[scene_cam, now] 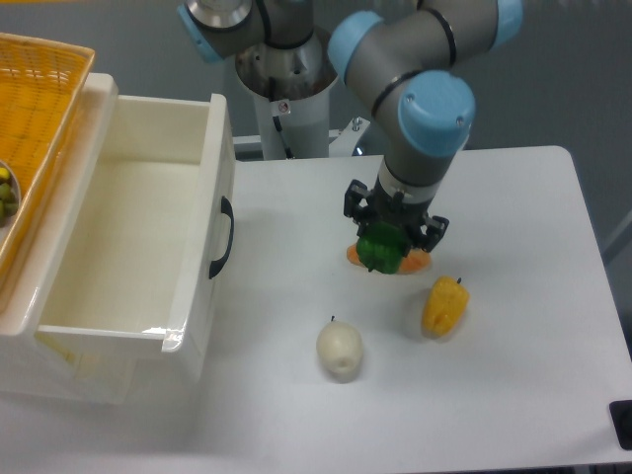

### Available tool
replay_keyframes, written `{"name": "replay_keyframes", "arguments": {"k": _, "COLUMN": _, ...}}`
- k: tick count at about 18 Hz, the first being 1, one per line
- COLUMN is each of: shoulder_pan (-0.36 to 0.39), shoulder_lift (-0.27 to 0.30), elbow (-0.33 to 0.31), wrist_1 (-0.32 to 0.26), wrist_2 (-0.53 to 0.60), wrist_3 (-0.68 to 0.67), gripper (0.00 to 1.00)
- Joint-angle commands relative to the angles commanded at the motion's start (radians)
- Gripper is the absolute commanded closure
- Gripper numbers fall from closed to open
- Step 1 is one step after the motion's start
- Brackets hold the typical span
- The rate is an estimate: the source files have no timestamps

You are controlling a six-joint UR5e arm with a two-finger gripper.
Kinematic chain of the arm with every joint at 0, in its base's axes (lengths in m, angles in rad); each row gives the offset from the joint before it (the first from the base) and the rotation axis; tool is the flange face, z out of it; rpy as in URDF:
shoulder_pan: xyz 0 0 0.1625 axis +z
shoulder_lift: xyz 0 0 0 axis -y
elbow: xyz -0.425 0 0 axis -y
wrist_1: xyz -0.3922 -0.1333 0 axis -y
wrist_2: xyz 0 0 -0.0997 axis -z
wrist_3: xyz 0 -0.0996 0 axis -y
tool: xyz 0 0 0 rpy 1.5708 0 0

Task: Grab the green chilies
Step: 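Lift the green bell pepper up off the table, then carry the green bell pepper over the open white bin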

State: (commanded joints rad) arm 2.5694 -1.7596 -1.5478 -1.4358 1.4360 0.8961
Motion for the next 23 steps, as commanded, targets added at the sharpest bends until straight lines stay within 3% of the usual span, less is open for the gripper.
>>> {"name": "replay_keyframes", "arguments": {"k": 6, "shoulder_pan": -0.018, "shoulder_lift": 0.055, "elbow": 0.0, "wrist_1": 0.0, "wrist_2": -0.049, "wrist_3": -0.134, "gripper": 0.72}}
{"name": "replay_keyframes", "arguments": {"k": 13, "shoulder_pan": -0.018, "shoulder_lift": 0.129, "elbow": -0.002, "wrist_1": -0.002, "wrist_2": -0.201, "wrist_3": -0.262, "gripper": 0.72}}
{"name": "replay_keyframes", "arguments": {"k": 20, "shoulder_pan": -0.047, "shoulder_lift": 0.187, "elbow": -0.012, "wrist_1": -0.002, "wrist_2": -0.253, "wrist_3": -0.33, "gripper": 0.72}}
{"name": "replay_keyframes", "arguments": {"k": 23, "shoulder_pan": -0.066, "shoulder_lift": 0.201, "elbow": -0.018, "wrist_1": -0.032, "wrist_2": -0.284, "wrist_3": -0.388, "gripper": 0.72}}
